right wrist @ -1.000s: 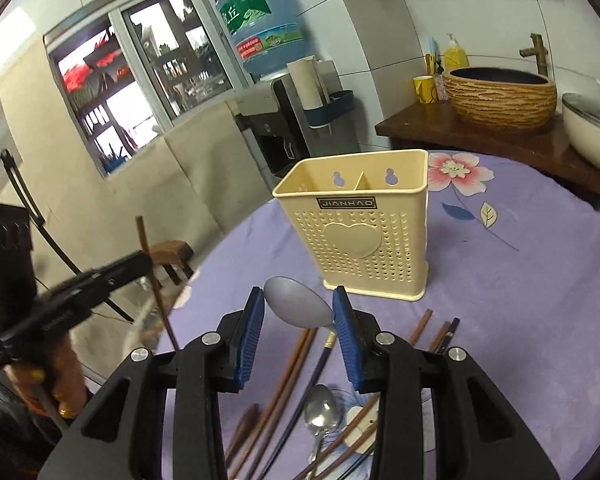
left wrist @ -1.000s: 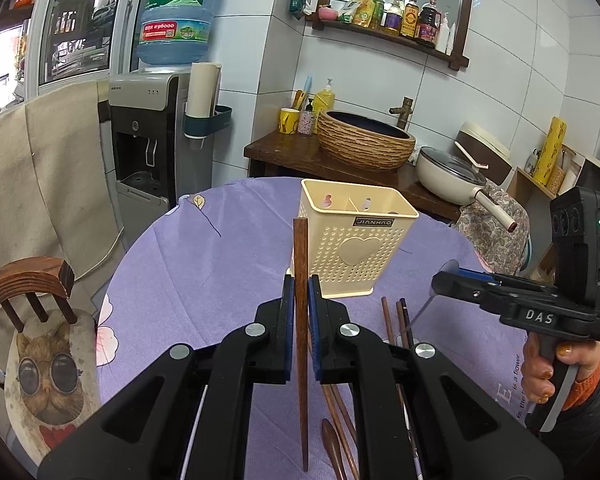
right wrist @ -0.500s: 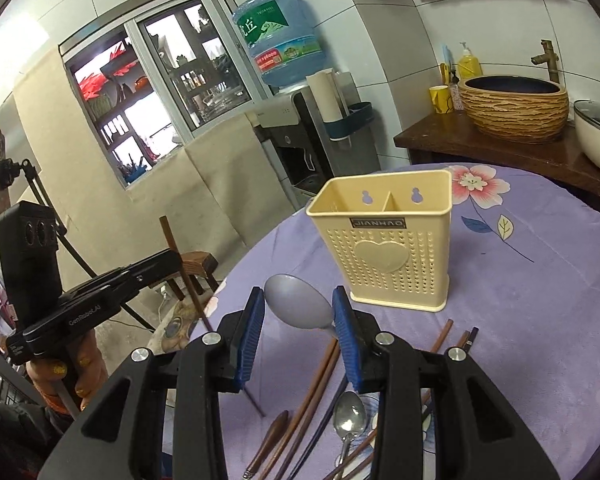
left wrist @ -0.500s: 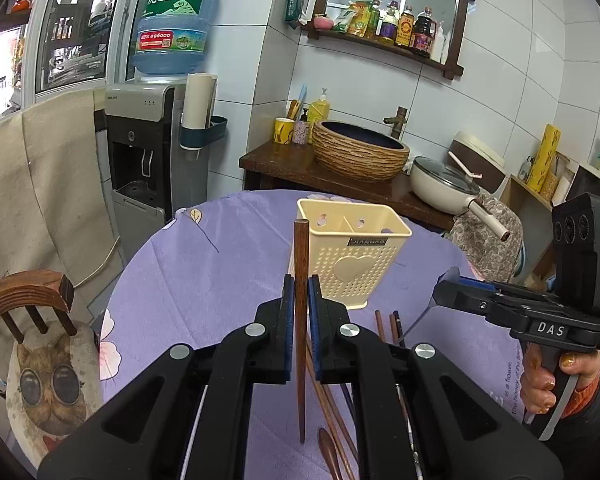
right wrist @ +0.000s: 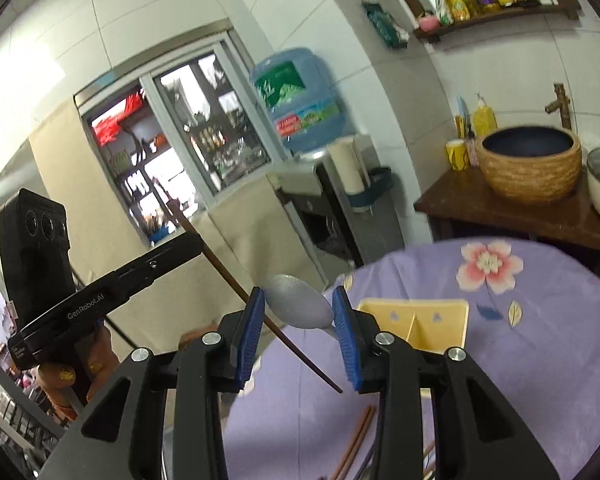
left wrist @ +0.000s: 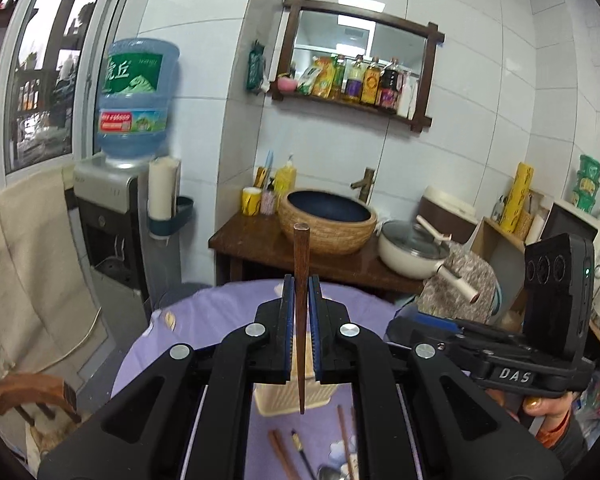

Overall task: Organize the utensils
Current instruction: 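Lower the chopstick into the holder with the left tool while the right tool drops the spoon in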

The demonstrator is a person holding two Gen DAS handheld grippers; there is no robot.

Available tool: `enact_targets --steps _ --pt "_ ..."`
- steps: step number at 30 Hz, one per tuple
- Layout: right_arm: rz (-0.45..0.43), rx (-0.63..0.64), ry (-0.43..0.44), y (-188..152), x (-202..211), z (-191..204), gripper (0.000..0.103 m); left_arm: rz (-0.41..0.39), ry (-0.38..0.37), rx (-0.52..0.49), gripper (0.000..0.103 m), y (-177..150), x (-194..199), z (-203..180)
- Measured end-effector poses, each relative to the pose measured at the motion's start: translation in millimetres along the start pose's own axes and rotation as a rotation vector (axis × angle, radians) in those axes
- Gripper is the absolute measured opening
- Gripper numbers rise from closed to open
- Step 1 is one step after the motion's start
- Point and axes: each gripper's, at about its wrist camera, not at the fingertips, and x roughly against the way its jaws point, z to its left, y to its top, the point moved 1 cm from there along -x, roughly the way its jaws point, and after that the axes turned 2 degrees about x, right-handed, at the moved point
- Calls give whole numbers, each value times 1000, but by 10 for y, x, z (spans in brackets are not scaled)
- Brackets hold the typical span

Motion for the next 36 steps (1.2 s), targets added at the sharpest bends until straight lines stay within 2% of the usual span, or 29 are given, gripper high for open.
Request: enact_targets --steps 4,8,13,21,26,29,36 --pt "-49 -17 -29 257 -28 -110 35 -47 32 11 7 378 -131 -71" --pt "-38 -45 -44 266 -197 -310 35 -44 55 37 7 475 -388 -53" --pt "-26 -93 -68 63 -410 -588 35 -2 84 76 7 258 -793 74" --pt "88 -158 -120 -422 -878 -898 35 76 146 40 7 -350 -1238 153" --pt "125 -182 -168 -642 -1012 -1040 35 172 157 69 7 -772 -1541 299" --pt "138 -149 -214 -708 -1046 -1044 35 195 158 80 7 -915 -1620 340" --pt "113 -143 -214 -769 -1022 -1049 35 209 156 76 7 -1069 -1693 331"
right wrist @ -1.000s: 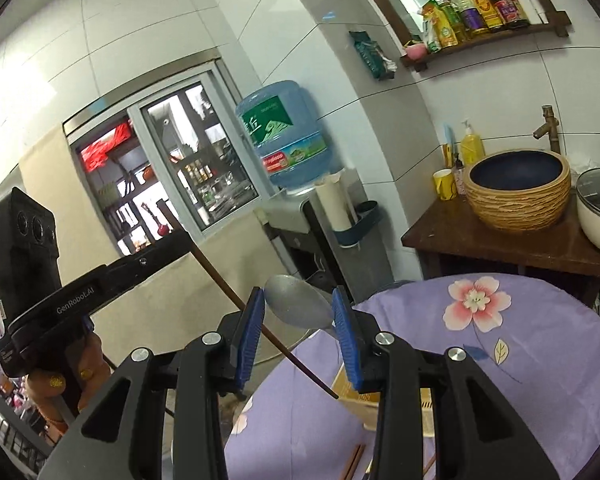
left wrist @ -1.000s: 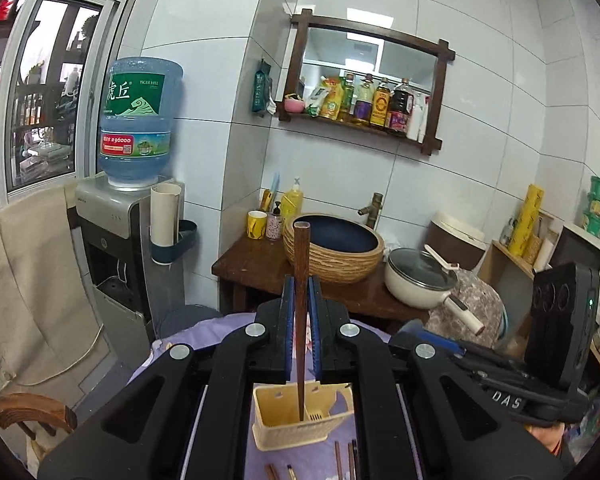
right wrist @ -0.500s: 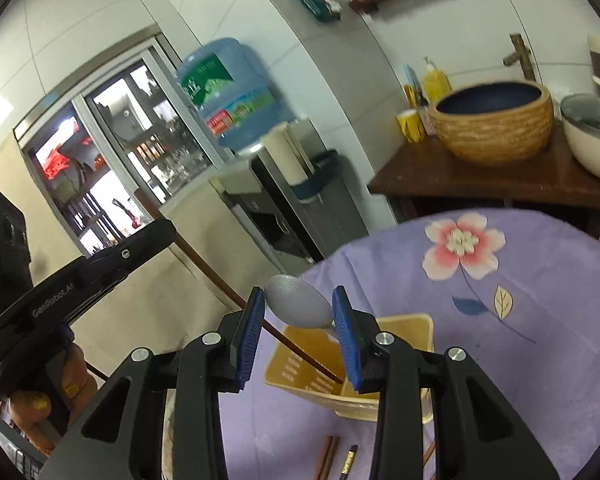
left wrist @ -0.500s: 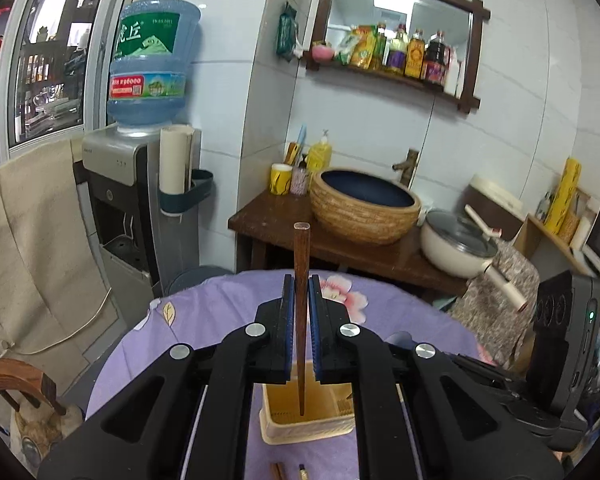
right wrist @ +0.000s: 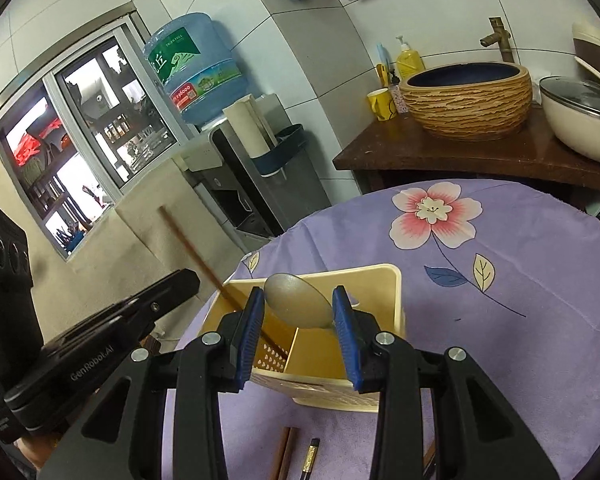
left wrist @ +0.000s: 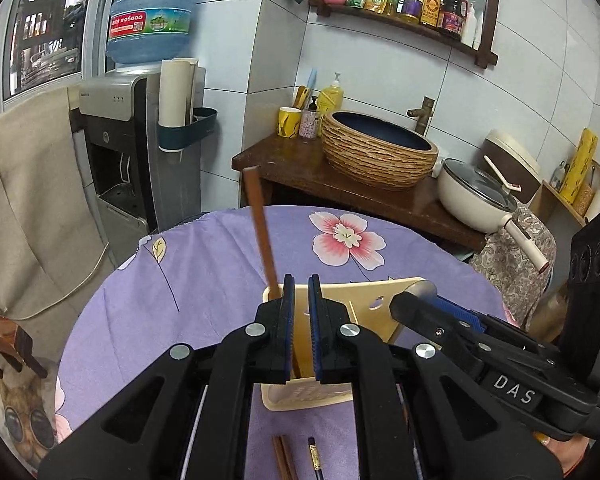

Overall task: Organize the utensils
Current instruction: 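Lower the chopstick into the holder with the left tool while the right tool drops the spoon in, then grasp the wooden-handled spoon with the left tool while the right tool grasps a black chopstick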

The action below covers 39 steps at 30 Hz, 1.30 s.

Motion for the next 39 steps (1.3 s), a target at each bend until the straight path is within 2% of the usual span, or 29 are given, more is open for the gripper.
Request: enact_targets --steps 2,3,6,8,10,12,14,15,16,18,21,25,31,36,39 --pt "-6 -7 -7 4 14 -18 38 -10 -14 8 7 -7 26 13" --pt "-9 -10 -10 12 21 -25 45 -12 -18 5 7 -4 34 9" --pt "-25 -16 -12 24 76 -41 54 -22 -23 -7 11 -13 97 1" --pt "-42 -19 -16 21 147 -43 59 -31 -39 -3 27 -40 171 13" --pt "-61 -1 -32 6 237 -4 64 -58 -57 9 67 -84 291 41" --pt "-77 34 -65 -39 335 49 69 -86 -58 3 76 -159 431 56" --pt "-102 64 -109 -125 467 106 75 -92 -56 -24 79 -258 563 53" --pt "-109 75 -126 -168 517 134 78 -90 -55 -35 85 -302 623 54" --pt "-113 86 -145 -219 569 162 79 -89 -58 -46 91 -366 684 58" --pt "-117 112 -170 -360 684 220 80 -94 -66 -67 96 -502 810 70" --pt "-92 161 -190 -612 809 296 80 -92 -41 -100 97 -741 967 90" --pt "-78 205 -216 -966 970 348 80 -41 -66 -74 97 -1056 1078 206" --pt "-52 269 -310 -1501 1103 324 80 17 -33 -55 97 -1513 1159 366" --pt "-4 261 -366 -1868 1167 203 80 44 0 -70 97 -1887 1194 427" --pt "15 254 -382 -2045 1204 167 80 77 -12 -78 97 -2074 1211 427"
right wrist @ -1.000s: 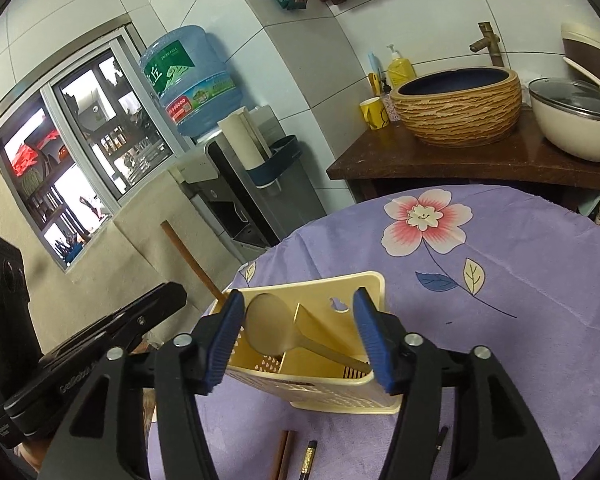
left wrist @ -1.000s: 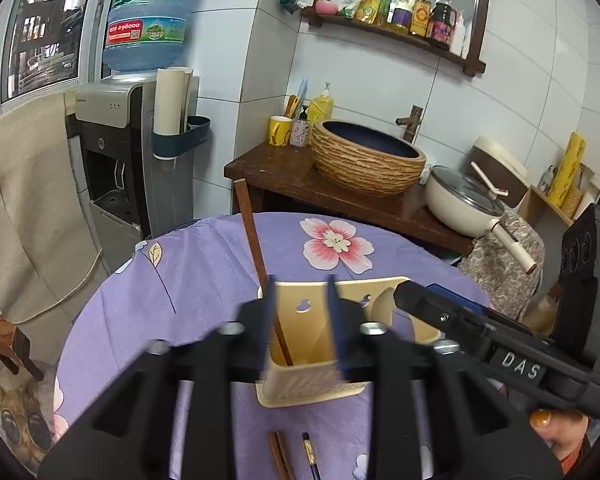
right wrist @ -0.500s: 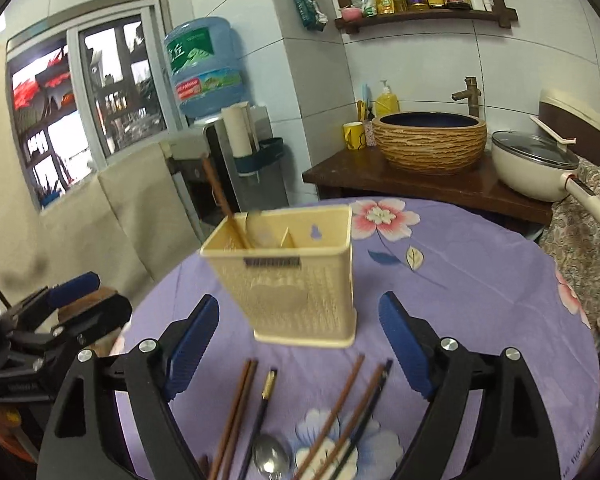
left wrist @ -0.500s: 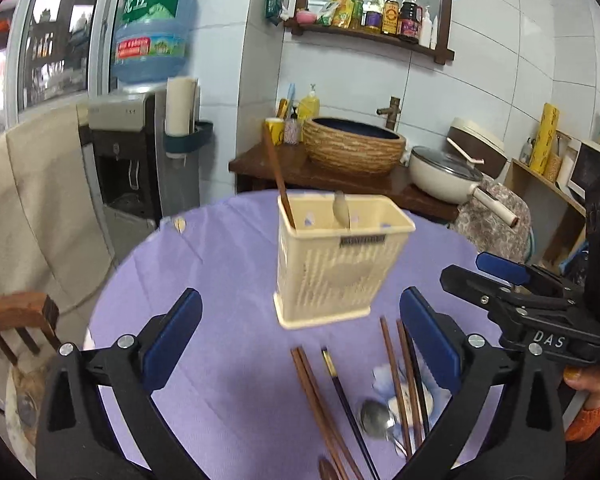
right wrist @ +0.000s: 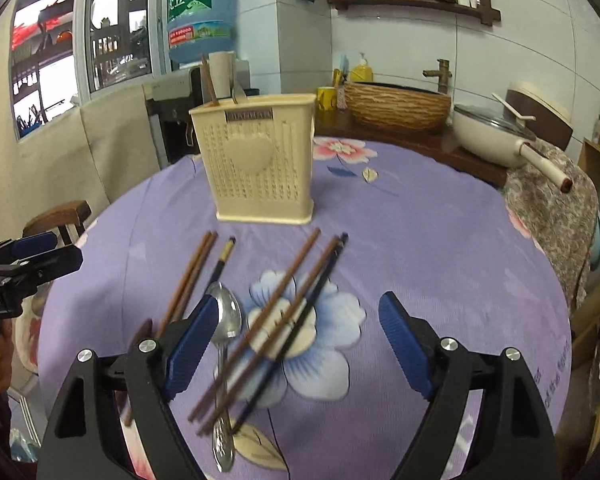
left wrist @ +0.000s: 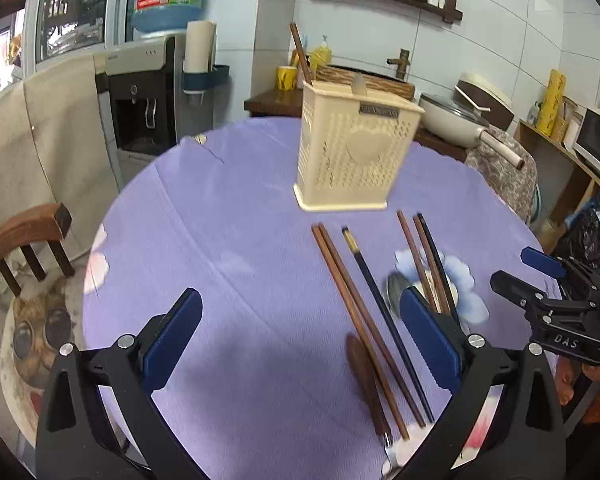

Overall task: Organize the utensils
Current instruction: 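Grasp the wooden-handled spoon with the left tool while the right tool grasps a black chopstick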

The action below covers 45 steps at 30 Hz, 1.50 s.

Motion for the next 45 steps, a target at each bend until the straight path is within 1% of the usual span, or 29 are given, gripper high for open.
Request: enact_targets --steps 1,3,5,7,10,11,13,14,15,16,17,18,19,20,22,28,30,33,34,36,39,41,45 --pt "7 -1 -4 -54 8 5 80 14 -8 1 97 -70 -3 2" --pt "26 -10 -11 -141 7 35 80 36 0 6 96 -177 -10 12" --pt "39 -23 -5 -189 2 46 80 69 -1 12 87 -279 -33 17" --pt "42 -36 -13 -228 -3 57 80 106 -26 22 75 -335 -59 -2" --pt "41 -41 -40 -253 -7 76 80 149 -54 10 65 -393 -84 -83" --pt "46 -42 -40 -243 -16 78 79 160 -58 2 63 -407 -103 -121" --pt "58 -41 -21 -190 -46 104 74 189 -72 -6 51 -428 -165 -193" --pt "59 -34 -8 -165 -58 129 70 203 -81 -9 49 -435 -197 -220" --pt "63 -20 15 -134 -79 165 69 212 -85 -12 45 -439 -213 -243" --pt "73 -2 37 -106 -112 198 68 219 -85 -15 43 -450 -235 -265" --pt "86 15 51 -83 -151 228 65 225 -84 -16 42 -462 -250 -281" --pt "94 27 56 -66 -177 254 63 231 -85 -14 40 -476 -263 -287" --pt "99 34 60 -53 -195 274 63 239 -86 -11 37 -484 -282 -289" --pt "108 39 62 -41 -220 285 62 248 -86 -10 36 -491 -302 -291" --pt "131 40 40 -18 -283 271 57 259 -85 -5 31 -495 -328 -286" --pt "192 -41 -41 126 -532 33 47 265 -94 -2 30 -468 -375 -296" --pt "202 -71 -74 185 -639 -57 39 264 -95 -5 30 -461 -376 -303" --pt "214 -120 -76 257 -788 -152 31 263 -95 -8 30 -457 -384 -309" --pt "222 -128 -80 276 -849 -169 31 263 -94 -8 30 -458 -387 -309" --pt "238 -142 -84 300 -956 -188 24 263 -93 -7 30 -459 -387 -308" --pt "272 -160 -79 320 -1108 -207 17 261 -90 -6 30 -461 -385 -307" --pt "294 -186 -70 315 -1189 -232 16 261 -89 -7 30 -459 -387 -304" --pt "309 -206 -55 327 -1259 -244 14 264 -88 -4 30 -458 -394 -284"
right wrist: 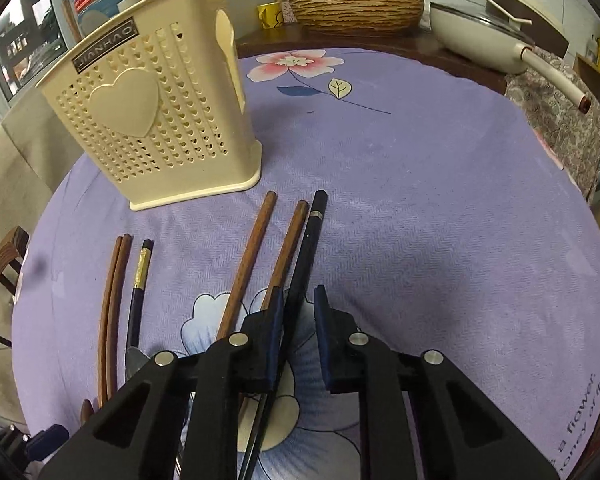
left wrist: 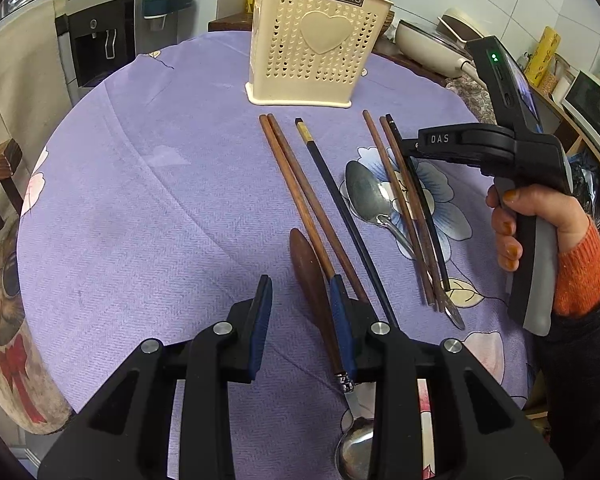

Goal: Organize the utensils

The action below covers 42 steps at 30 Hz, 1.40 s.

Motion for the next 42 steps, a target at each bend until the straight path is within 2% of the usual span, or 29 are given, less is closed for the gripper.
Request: enact_targets --steps 3,9,15,21,34,42 --pt "4 2 -12 45 -56 4 12 2 -1 0 30 -2 -4 3" --pt "20 -56 17 214 -153 -69 12 13 -13 2 30 -14 -19 -29" --pt "13 -48 12 249 -189 -60 12 20 -4 3 30 7 -87 -97" --pt "19 -56 28 268 -200 -82 12 30 25 34 23 32 -152 -54" --pt "21 -56 -6 343 -258 -33 12 65 50 36 17 160 -302 -88" --pt "17 -59 -11 361 -283 -35 9 80 19 52 16 245 -339 -37"
